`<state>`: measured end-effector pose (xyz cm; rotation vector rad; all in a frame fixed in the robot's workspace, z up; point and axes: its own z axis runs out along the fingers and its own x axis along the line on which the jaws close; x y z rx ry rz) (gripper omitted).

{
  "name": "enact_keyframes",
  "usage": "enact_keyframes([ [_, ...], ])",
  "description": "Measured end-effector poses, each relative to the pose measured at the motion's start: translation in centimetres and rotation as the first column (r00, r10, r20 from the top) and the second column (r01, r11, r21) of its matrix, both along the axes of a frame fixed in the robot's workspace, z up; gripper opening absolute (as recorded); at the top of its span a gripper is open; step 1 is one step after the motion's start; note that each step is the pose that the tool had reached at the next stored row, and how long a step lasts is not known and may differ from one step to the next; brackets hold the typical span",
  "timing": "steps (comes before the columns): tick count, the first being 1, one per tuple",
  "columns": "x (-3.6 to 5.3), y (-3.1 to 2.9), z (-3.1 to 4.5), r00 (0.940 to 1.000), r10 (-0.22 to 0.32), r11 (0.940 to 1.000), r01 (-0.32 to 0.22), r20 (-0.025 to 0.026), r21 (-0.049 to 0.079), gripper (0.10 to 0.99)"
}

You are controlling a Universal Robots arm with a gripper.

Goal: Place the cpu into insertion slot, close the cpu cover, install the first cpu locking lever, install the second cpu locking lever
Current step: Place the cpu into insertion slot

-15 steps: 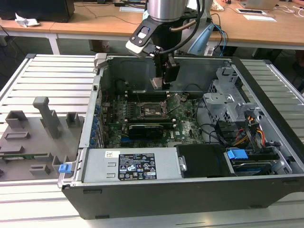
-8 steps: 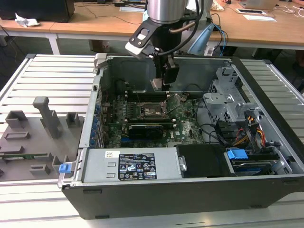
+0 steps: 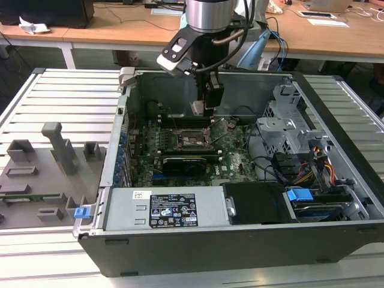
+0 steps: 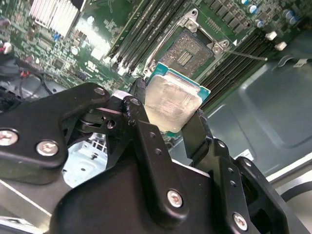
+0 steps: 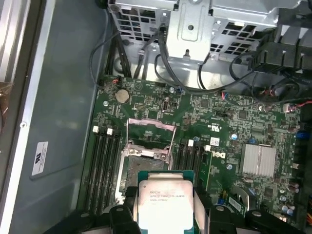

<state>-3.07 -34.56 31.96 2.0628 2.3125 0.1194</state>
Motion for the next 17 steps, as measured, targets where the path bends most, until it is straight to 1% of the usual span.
enact_keyframes([
  [4, 0.00, 0.00, -0.37, 0.9983, -0.059, 0.9983, 0.059, 0.0000, 0.000, 0.541],
  [8, 0.00, 0.01, -0.88, 0.9934, -0.114, 0.9934, 0.114, 0.0000, 0.000, 0.541],
  [17, -0.02, 0.01, -1.23, 0.9928, -0.120, 0.9928, 0.120, -0.0001, 0.000, 0.541],
])
